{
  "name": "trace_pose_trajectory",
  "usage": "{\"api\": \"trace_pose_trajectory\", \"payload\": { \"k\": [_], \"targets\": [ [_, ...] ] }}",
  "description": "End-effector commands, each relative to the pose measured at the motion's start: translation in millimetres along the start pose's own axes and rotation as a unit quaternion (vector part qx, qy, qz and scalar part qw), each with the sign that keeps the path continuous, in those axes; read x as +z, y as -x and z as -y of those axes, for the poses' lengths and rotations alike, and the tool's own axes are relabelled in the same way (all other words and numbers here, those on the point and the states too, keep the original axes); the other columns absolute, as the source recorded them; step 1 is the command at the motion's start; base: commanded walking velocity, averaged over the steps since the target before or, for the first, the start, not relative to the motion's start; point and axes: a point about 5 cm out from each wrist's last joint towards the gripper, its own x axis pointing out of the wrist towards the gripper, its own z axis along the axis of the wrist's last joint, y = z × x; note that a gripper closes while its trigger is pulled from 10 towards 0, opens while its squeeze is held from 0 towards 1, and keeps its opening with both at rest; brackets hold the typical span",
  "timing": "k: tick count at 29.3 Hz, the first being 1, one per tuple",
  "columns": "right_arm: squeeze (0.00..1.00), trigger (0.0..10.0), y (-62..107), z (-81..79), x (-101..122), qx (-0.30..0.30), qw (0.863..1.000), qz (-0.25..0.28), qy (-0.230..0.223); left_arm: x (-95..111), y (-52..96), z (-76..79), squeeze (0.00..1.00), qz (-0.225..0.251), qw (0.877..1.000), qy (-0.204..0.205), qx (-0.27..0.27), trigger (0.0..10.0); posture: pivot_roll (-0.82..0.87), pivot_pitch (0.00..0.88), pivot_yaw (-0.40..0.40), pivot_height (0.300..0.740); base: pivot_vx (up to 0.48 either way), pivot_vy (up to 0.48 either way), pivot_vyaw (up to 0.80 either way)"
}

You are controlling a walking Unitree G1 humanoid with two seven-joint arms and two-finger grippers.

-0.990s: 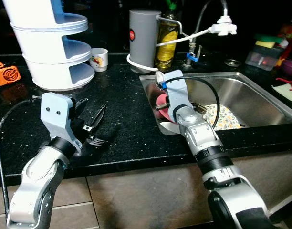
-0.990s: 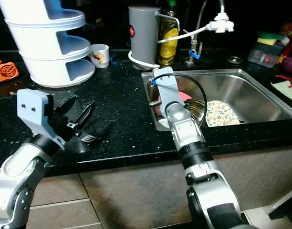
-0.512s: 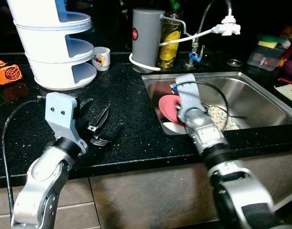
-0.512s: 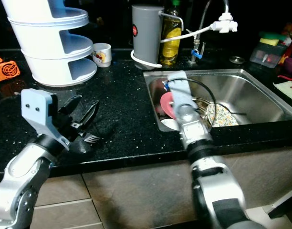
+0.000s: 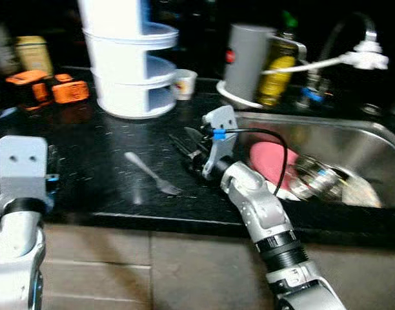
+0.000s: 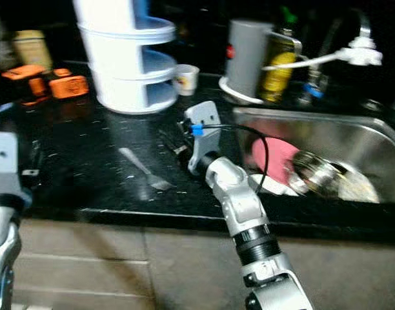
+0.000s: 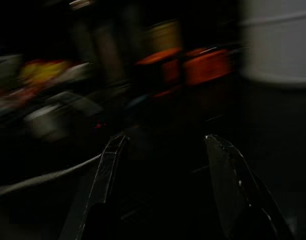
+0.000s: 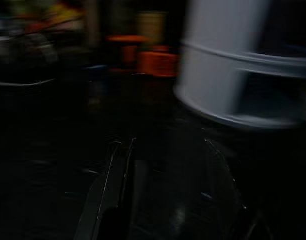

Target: Kitchen organization

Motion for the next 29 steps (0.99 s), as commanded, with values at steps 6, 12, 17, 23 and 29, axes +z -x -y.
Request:
{"api": "trace_pose_trajectory", "payload": {
  "k": [6, 12, 17, 23, 29],
  "targets": [
    [0.00, 10.0, -5.0, 7.2, -14, -0.068, 0.989, -0.108, 0.076, -13, 9.7, 3.6, 0.00, -0.025, 1.000, -0.005, 0.005, 10.0, 0.06, 0.000, -0.094, 0.740, 0.000, 0.000, 0.26],
    [0.00, 10.0, -1.9, 8.4, -24, -0.091, 0.976, -0.180, 0.080, -14, 14.1, 17.2, 0.00, -0.026, 1.000, 0.007, -0.010, 10.0, 0.06, 0.000, -0.092, 0.740, 0.000, 0.000, 0.00],
    [0.00, 10.0, 1.6, 15.8, -28, -0.118, 0.966, -0.219, 0.065, -12, 13.3, 20.9, 0.00, -0.024, 1.000, 0.011, -0.015, 10.0, 0.06, 0.000, -0.093, 0.740, 0.000, 0.000, 0.00],
    [0.00, 10.0, 8.8, 25.8, -30, -0.145, 0.948, -0.278, 0.050, -11, 13.4, 26.2, 0.00, -0.020, 0.999, 0.018, -0.021, 10.0, 0.06, 0.000, -0.092, 0.740, 0.000, 0.000, 0.00],
    [0.00, 2.9, 24.1, 16.7, -42, -0.111, 0.925, -0.364, 0.008, -9, 15.2, 30.5, 0.00, -0.019, 0.999, 0.023, -0.024, 10.0, 0.05, 0.000, -0.100, 0.740, 0.000, 0.000, 0.00]
  ]
}}
